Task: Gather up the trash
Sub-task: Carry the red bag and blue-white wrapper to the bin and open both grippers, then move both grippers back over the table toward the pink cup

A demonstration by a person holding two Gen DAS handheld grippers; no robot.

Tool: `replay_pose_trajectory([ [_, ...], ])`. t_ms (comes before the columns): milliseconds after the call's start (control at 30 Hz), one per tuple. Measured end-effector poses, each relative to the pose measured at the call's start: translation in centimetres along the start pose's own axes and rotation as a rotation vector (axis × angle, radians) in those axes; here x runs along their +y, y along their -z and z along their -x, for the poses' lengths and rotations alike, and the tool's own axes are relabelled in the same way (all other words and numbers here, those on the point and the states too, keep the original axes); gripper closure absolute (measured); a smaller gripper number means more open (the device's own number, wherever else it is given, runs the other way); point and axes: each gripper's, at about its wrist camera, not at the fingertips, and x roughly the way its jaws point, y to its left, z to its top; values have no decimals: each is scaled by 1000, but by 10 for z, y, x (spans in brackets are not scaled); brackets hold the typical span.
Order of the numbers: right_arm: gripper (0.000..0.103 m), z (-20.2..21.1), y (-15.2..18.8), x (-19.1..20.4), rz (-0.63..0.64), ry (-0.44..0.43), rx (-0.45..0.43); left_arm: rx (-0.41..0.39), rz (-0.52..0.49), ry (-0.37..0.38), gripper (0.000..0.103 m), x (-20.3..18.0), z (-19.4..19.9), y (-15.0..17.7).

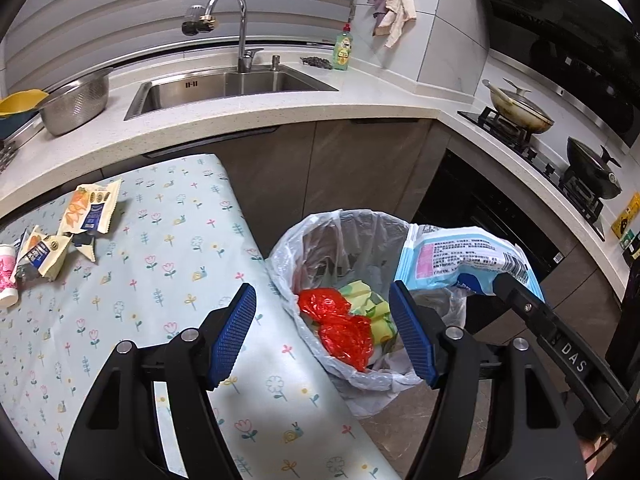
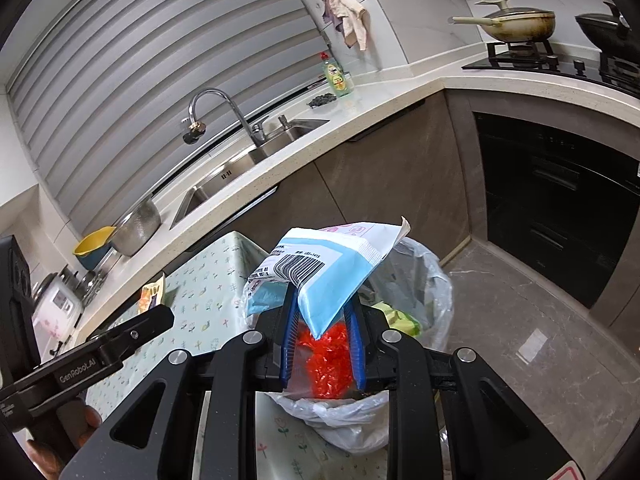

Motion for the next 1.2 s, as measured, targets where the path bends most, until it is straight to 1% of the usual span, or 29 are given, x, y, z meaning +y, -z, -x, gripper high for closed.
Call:
replay_pose_trajectory([
  [33, 77, -3, -2, 3, 5, -7, -2, -2, 4, -3, 38, 2, 0, -1],
  [100, 71, -11, -4, 9, 22, -6, 3, -6, 8, -12, 37, 6, 2, -1],
  [167, 56, -18, -7, 15, 30, -9, 7, -13, 9, -23, 33, 10, 4, -1],
  [200, 53, -20, -8, 18, 30, -14, 8, -19, 10, -29, 33, 11, 5, -1],
  [233, 46, -21, -9, 20, 32, -15, 7, -23, 11, -33, 31, 13, 6, -1],
  [267, 44, -22, -10, 23, 36, -14, 1, -26, 13, -37, 31, 14, 7, -1],
  [500, 42, -18, -4, 36, 48, -22, 11, -38, 37, -55, 30, 29, 14, -1],
  [633, 37, -14, 2, 42, 45, -15, 10, -44, 51, -61, 30, 37, 20, 1],
  [733, 37, -10, 6, 46, 48, -19, 17, -54, 59, -68, 26, 42, 26, 2],
  [800, 36, -8, 7, 51, 53, -21, 16, -61, 66, -71, 26, 47, 31, 3],
  [867, 32, -4, 9, 59, 63, -25, 11, -67, 78, -75, 26, 52, 37, 4],
  [1000, 31, 0, 13, 75, 89, -42, 11, -82, 103, -90, 25, 66, 49, 7],
  [1067, 30, 1, 14, 85, 104, -50, 12, -92, 120, -102, 19, 74, 56, 8],
  [1200, 26, 3, 20, 105, 128, -71, 15, -119, 147, -133, 17, 94, 71, 11],
])
